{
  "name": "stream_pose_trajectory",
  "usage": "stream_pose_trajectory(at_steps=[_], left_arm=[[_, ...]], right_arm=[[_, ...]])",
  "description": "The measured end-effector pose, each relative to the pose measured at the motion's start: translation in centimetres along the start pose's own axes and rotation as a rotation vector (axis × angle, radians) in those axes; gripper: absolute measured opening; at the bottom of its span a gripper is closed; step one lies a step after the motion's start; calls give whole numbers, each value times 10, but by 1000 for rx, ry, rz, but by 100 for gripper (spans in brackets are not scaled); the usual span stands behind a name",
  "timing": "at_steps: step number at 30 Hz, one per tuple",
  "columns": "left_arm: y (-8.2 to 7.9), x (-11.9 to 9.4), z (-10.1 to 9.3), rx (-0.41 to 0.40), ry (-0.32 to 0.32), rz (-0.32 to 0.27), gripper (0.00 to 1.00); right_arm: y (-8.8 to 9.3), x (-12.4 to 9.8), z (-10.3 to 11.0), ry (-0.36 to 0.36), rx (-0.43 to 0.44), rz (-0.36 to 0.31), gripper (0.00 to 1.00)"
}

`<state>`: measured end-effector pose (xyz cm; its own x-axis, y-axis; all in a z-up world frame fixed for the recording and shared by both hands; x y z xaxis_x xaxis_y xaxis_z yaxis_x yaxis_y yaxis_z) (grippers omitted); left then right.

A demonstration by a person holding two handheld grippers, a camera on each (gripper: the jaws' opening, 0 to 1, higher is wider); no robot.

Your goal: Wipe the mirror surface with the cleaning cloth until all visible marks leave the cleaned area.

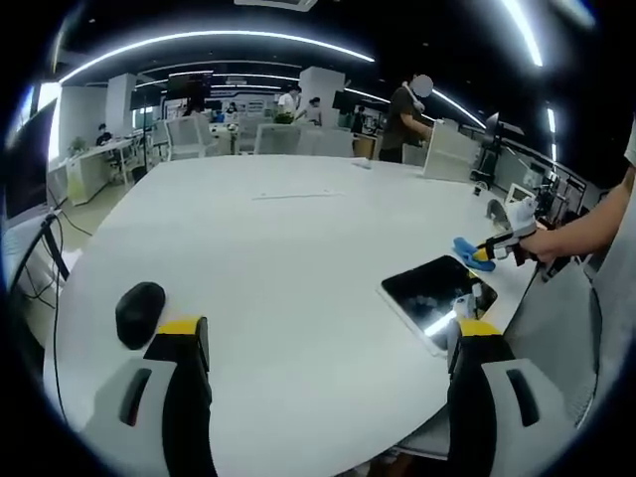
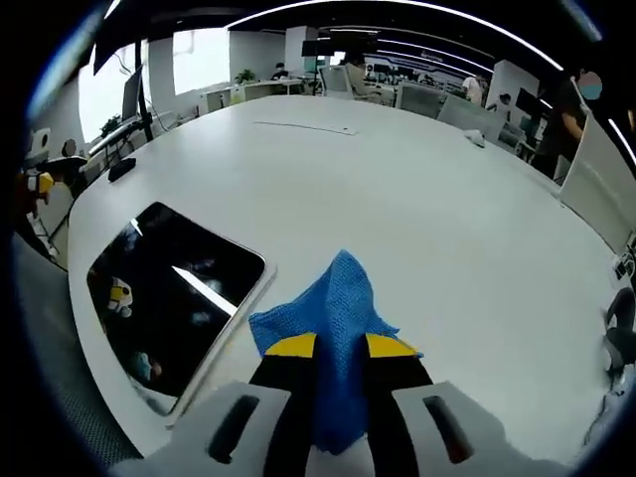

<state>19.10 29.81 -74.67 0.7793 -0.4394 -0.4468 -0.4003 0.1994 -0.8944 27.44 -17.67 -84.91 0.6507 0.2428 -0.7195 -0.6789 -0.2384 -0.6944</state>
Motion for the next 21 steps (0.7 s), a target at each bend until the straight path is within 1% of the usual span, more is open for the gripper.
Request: stream_pose_trajectory(at_steps=[1,2,3,4,5,7,9,10,11,13,14,15,16,17,18,21], left_arm=[[0,0,0,0,0,-1,99],[-1,1,-1,1,0,-3,99],[-2,2,-2,0,3,-3,99],[-3,3,-4,2,5,-1,99],[-4,4,-6,7,10,1,99],[-6,5,-7,13,19,1,99],[-7,6,-7,20,23,-2,99],[-8,6,-7,22,23,-4,99],[-9,6,-6,20,23,-6,99],[-10,7,-6,17,21,-11,99],[-9,8,-5,17,24,-13,99],[-9,8,-5,20,27,-13,99],[-9,8,-7,24,30,-14,99],[-9,8,-7,24,32,-15,99],[-10,8,-9,22,33,-20,99],[-7,8,-11,21,50,-18,99]], right_arm=[[0,-1,0,2,-2,-8,9],[2,0,1,-1,2,-6,11],[6,2,2,-4,5,10,12],[10,3,3,-11,5,25,10],[7,5,6,-42,10,-3,6],[5,5,6,-8,11,6,1],[4,7,6,3,21,21,0],[4,6,5,7,51,30,0],[4,7,3,1,112,41,0],[3,8,-1,-3,162,59,0],[1,7,-1,-10,177,55,0],[-4,6,0,-21,189,39,0],[-11,3,4,-49,204,9,0],[-15,3,6,-63,204,1,0],[-21,1,11,-90,217,-15,0],[-33,-4,25,-127,224,-35,0]])
Point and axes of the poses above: the point that each gripper's makers call its tool centre point, and the gripper's own axes: x roughly forward along the fingers, z roughly to its left, y roughly out of its underside, the point moved 4 cm from there along -x, roughly backward along the fingers, and after that the axes turned 9 degrees about x, right-handed, at the moved point
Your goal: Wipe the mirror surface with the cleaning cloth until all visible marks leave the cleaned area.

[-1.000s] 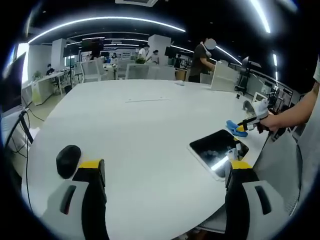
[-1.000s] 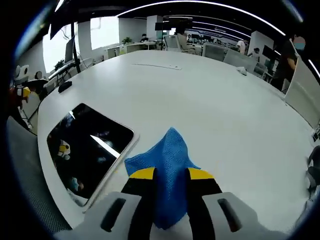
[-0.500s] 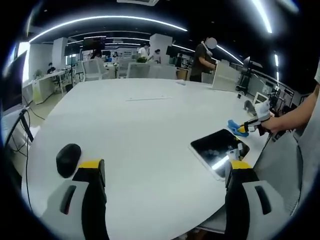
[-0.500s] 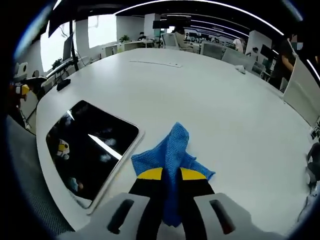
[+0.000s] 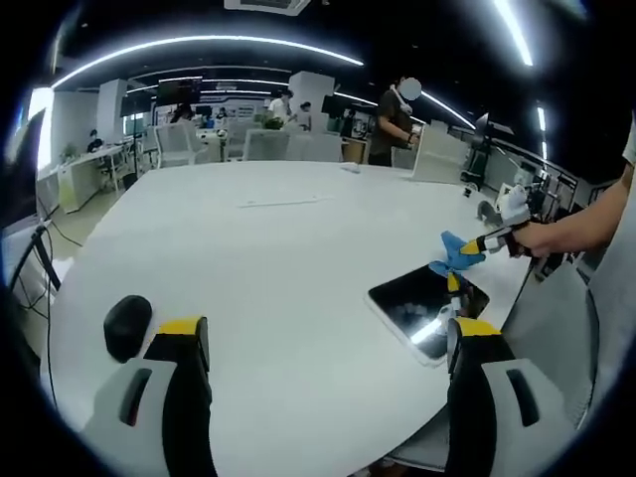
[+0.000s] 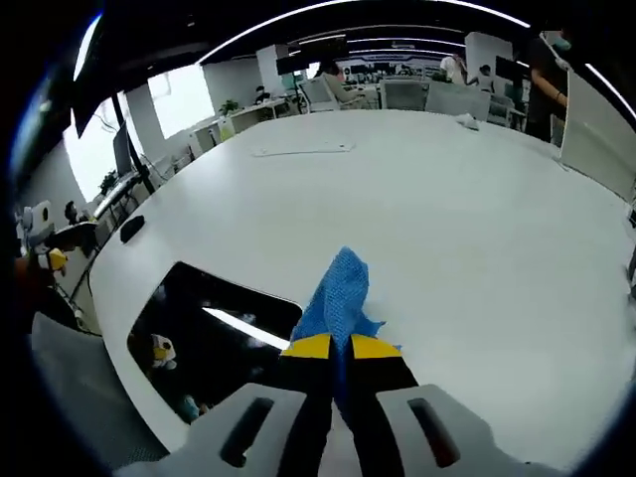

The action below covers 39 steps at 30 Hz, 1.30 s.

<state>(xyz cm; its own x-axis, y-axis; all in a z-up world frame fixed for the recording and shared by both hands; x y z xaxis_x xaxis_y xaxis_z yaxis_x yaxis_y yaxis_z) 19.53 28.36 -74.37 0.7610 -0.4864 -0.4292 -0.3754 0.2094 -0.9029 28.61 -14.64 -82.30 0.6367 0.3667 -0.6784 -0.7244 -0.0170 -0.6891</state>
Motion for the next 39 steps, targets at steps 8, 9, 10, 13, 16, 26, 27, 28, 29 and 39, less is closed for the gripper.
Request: stream_pose_trajectory(at_steps=[8,9,10,13,16,26,27,28,29,39], left_arm=[[-2,0,-4,5,2,-1,99],[-1,0,-3,6,5,0,99],[-1,0,-3,7,6,1,99],[-1,1,-3,8,8,1,99],[-3,1,-4,8,7,-1,99],[3,-1,1,-2,1,-3,99],[4,0,1,-4,-1,-3,99],[4,0,1,-6,-1,-4,99],[5,0,1,-9,-2,-5,99],[0,1,-7,5,23,-8,99]], right_arm=[[-5,11,36,-67,-11,12,0],[-3,14,36,-66,-14,20,0],[-2,16,37,-69,-16,26,0],[5,25,42,-69,-39,47,0],[11,32,41,-56,-45,75,0],[14,39,42,-17,-141,105,0],[13,40,43,-26,-142,111,0],[13,40,43,-32,-138,113,0],[13,42,45,-41,-148,117,0],[13,57,77,-95,-154,127,0]])
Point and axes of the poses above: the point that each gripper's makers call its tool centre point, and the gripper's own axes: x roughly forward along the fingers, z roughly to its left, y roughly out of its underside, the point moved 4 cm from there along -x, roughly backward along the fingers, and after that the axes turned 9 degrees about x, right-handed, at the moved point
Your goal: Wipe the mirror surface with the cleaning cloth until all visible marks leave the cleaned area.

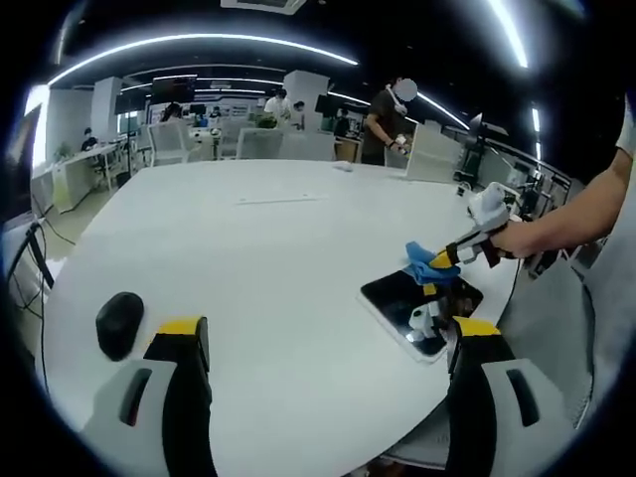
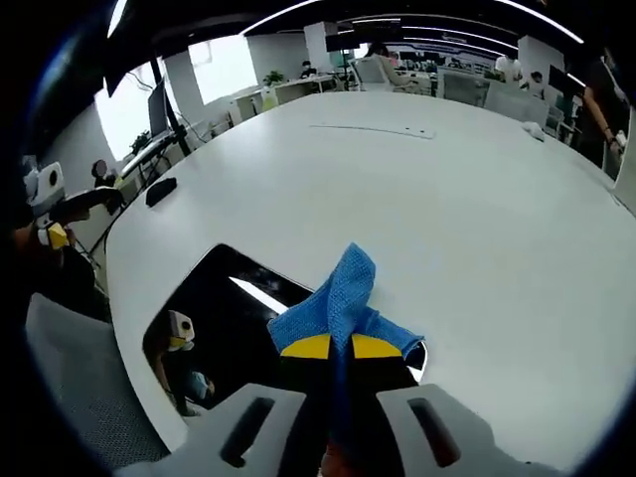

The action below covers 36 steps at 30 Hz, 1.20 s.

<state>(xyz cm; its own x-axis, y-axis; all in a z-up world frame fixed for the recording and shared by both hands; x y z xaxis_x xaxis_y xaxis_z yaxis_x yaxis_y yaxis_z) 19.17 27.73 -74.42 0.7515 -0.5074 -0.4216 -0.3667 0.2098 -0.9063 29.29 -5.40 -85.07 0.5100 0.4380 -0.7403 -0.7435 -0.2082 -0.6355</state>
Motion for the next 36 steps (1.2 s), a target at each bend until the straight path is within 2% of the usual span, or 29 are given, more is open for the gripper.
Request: stream_pose_trajectory(at_steps=[7,17,21,36], left_arm=[[-7,1,1,56,0,-29,99],[-5,3,6,57,-2,-15,99],[-5,3,2,52,2,-11,99],[-1,5,12,38,0,5,99]], right_arm=[[-7,11,21,-22,-8,10,0],[-16,27,57,-69,-33,16,0],[-20,35,65,-84,-49,23,0],[-32,58,113,-165,-112,48,0]])
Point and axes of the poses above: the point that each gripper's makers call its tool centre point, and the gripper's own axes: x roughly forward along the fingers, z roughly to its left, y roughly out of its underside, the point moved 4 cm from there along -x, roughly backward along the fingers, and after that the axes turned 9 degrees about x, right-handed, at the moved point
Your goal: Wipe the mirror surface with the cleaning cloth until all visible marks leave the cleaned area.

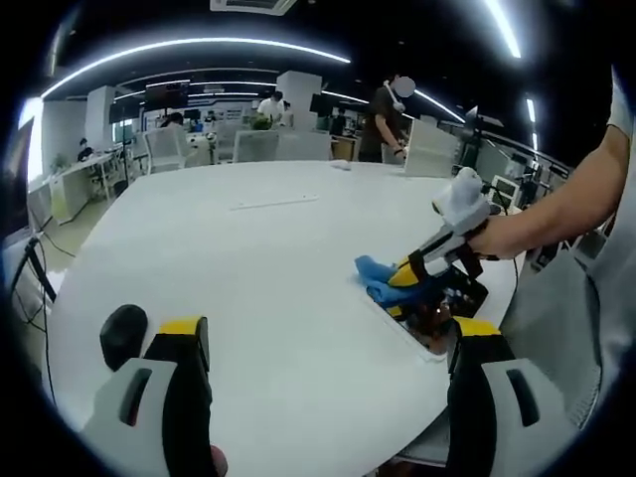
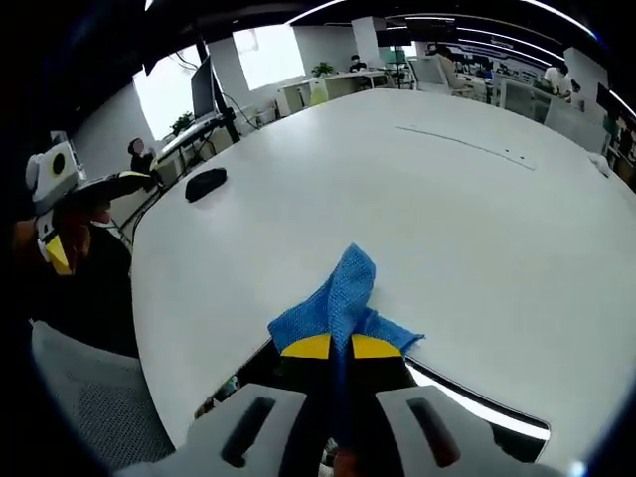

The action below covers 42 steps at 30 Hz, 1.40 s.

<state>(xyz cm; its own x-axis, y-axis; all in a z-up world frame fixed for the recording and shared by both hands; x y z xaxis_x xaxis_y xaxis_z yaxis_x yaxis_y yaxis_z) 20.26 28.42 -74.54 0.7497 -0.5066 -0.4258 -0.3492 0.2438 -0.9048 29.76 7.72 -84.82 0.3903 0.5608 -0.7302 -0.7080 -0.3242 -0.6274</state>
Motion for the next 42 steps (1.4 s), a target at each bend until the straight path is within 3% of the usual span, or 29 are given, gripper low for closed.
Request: stream_pose_trajectory(at_steps=[9,18,30,42], left_arm=[[4,-2,3,-9,-24,9,99],[-9,2,-5,-11,-18,-8,99],[-7,-1,-7,-10,-22,-10,99],[-8,-1,-7,-7,-23,-15,99]], right_arm=[[-2,5,4,-12,-7,-1,0],[-1,2,7,-6,14,2,0],[18,-4,18,-29,12,39,0],[26,-11,30,-46,-10,56,0]])
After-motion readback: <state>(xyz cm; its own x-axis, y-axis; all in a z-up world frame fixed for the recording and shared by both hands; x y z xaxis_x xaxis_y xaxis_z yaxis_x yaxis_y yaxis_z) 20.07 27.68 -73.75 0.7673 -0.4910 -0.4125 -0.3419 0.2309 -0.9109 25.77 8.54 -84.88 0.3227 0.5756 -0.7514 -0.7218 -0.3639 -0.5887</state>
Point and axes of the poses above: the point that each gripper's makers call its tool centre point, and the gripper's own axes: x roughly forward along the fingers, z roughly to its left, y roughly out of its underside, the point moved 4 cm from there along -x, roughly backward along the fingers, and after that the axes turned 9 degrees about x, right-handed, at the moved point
